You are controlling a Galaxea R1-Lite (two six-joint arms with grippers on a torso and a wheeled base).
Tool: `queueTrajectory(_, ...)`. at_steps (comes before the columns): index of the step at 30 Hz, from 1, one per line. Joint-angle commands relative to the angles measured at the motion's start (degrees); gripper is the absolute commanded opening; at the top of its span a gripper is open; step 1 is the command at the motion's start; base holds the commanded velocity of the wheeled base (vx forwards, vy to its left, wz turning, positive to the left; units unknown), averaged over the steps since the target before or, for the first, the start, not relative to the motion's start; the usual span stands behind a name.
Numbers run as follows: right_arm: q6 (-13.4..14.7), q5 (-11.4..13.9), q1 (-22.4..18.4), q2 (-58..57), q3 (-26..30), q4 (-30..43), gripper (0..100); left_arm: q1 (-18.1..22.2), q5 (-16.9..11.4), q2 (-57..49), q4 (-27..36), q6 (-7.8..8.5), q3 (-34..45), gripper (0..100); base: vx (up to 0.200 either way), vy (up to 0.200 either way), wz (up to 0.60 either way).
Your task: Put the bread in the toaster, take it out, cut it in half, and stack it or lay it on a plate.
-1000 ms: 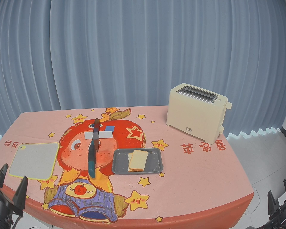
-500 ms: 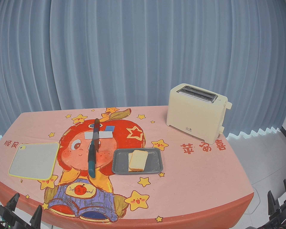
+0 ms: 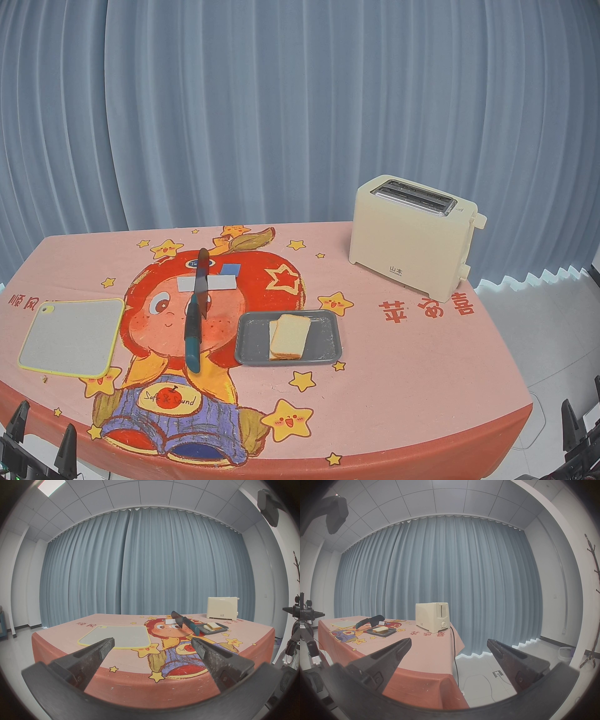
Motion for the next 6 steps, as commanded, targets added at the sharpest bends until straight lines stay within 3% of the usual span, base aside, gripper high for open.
queueTrajectory(1, 0.02, -0.03, -0.01, -0.93, 0.99, -0.04, 100, -0.18, -0.05, -0.63, 0.05, -0.13, 1.01, 100, 0.0, 0.0, 0.0)
queueTrajectory(6, -0.07, -0.21, -0.01, -0.93, 0.99, 0.04, 100, -0.18, -0.05, -0.63, 0.05, -0.13, 1.01, 100, 0.0, 0.0, 0.0)
